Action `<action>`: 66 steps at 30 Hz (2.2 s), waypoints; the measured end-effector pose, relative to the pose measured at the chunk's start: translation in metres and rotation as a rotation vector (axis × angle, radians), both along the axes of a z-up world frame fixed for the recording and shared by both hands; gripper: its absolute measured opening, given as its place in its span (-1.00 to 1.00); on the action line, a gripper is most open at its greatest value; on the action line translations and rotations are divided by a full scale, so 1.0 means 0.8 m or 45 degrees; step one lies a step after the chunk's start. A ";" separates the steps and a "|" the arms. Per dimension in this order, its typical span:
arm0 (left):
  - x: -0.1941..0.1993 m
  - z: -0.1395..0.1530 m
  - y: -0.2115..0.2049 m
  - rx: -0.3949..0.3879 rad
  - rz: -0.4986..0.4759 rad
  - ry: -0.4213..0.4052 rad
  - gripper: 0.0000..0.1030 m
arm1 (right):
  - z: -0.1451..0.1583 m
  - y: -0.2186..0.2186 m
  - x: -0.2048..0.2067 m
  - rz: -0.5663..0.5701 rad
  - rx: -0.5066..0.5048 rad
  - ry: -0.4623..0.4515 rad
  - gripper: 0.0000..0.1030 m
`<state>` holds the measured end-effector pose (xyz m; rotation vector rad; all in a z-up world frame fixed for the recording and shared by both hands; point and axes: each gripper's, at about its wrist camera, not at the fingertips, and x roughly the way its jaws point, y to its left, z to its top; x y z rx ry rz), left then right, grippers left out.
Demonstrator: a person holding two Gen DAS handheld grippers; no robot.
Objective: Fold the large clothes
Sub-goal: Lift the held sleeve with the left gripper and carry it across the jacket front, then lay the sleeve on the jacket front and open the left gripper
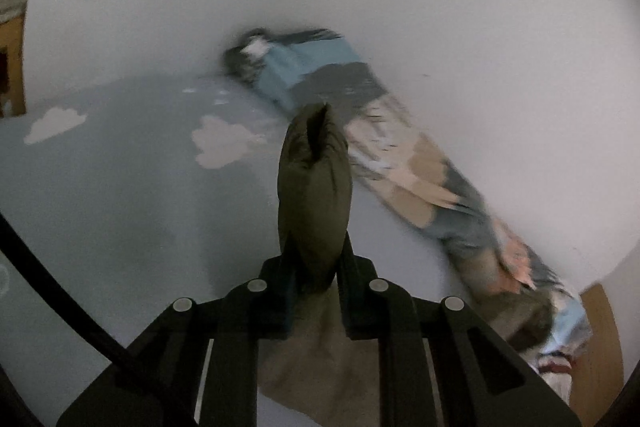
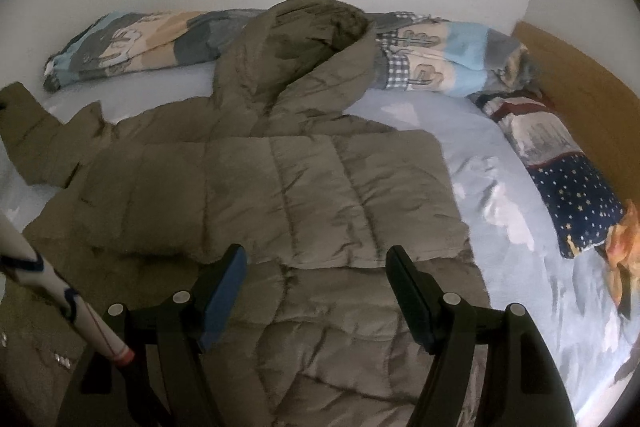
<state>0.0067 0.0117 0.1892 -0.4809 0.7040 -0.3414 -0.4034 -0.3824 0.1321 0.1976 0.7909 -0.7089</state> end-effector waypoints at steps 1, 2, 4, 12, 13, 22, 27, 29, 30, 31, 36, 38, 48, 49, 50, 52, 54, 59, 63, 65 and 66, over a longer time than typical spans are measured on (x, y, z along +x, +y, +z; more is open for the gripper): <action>-0.010 0.009 -0.009 -0.002 -0.023 -0.015 -0.69 | 0.002 -0.005 -0.003 -0.014 0.001 -0.007 0.48; -0.023 0.020 -0.020 0.004 -0.049 -0.033 -0.69 | 0.004 -0.011 -0.008 -0.034 0.002 -0.018 0.48; -0.051 0.043 -0.046 0.024 -0.107 -0.082 -0.69 | 0.007 -0.023 -0.015 -0.072 0.008 -0.034 0.48; -0.157 0.094 -0.162 0.069 -0.342 -0.156 -0.69 | 0.026 -0.070 -0.057 -0.198 0.069 -0.124 0.48; -0.171 0.097 -0.179 0.077 -0.382 -0.157 -0.69 | 0.027 -0.072 -0.062 -0.206 0.066 -0.130 0.48; -0.290 0.082 -0.347 0.139 -0.714 -0.135 -0.69 | 0.040 -0.119 -0.110 -0.334 0.118 -0.209 0.48; -0.350 0.041 -0.440 0.209 -0.872 -0.092 -0.68 | 0.048 -0.134 -0.132 -0.387 0.117 -0.238 0.48; -0.369 0.019 -0.470 0.249 -0.918 -0.060 -0.69 | 0.048 -0.141 -0.139 -0.405 0.124 -0.240 0.48; -0.380 0.005 -0.484 0.278 -0.939 -0.042 -0.69 | 0.048 -0.146 -0.143 -0.418 0.131 -0.242 0.48; -0.388 -0.006 -0.495 0.301 -0.954 -0.028 -0.69 | 0.048 -0.149 -0.147 -0.427 0.136 -0.244 0.48; -0.411 -0.081 -0.531 0.454 -1.019 0.048 -0.67 | 0.051 -0.161 -0.163 -0.463 0.146 -0.266 0.48; -0.415 -0.106 -0.536 0.514 -1.031 0.091 -0.55 | 0.051 -0.164 -0.164 -0.463 0.154 -0.270 0.48; -0.413 -0.055 -0.446 0.531 -1.064 -0.049 0.16 | 0.049 -0.156 -0.138 -0.401 0.221 -0.326 0.48; -0.401 -0.048 -0.425 0.558 -0.989 -0.088 0.17 | 0.048 -0.154 -0.133 -0.383 0.228 -0.329 0.47; -0.385 -0.046 -0.403 0.582 -0.914 -0.112 0.18 | 0.046 -0.148 -0.123 -0.349 0.237 -0.329 0.43; -0.353 -0.050 -0.370 0.628 -0.783 -0.131 0.18 | 0.039 -0.135 -0.102 -0.283 0.255 -0.309 0.18; -0.320 -0.063 -0.340 0.680 -0.648 -0.141 0.18 | 0.029 -0.124 -0.081 -0.215 0.293 -0.291 0.06; -0.252 -0.104 -0.301 0.625 -0.506 -0.024 0.18 | 0.000 -0.110 -0.037 -0.131 0.345 -0.222 -0.31; -0.236 -0.113 -0.307 0.666 -0.488 -0.029 0.18 | -0.012 -0.107 -0.011 -0.104 0.331 -0.213 -0.36; -0.233 -0.122 -0.314 0.715 -0.502 -0.013 0.18 | -0.022 -0.105 0.006 -0.101 0.318 -0.172 -0.36; -0.233 -0.128 -0.316 0.742 -0.513 -0.001 0.18 | -0.029 -0.104 0.011 -0.103 0.308 -0.149 -0.36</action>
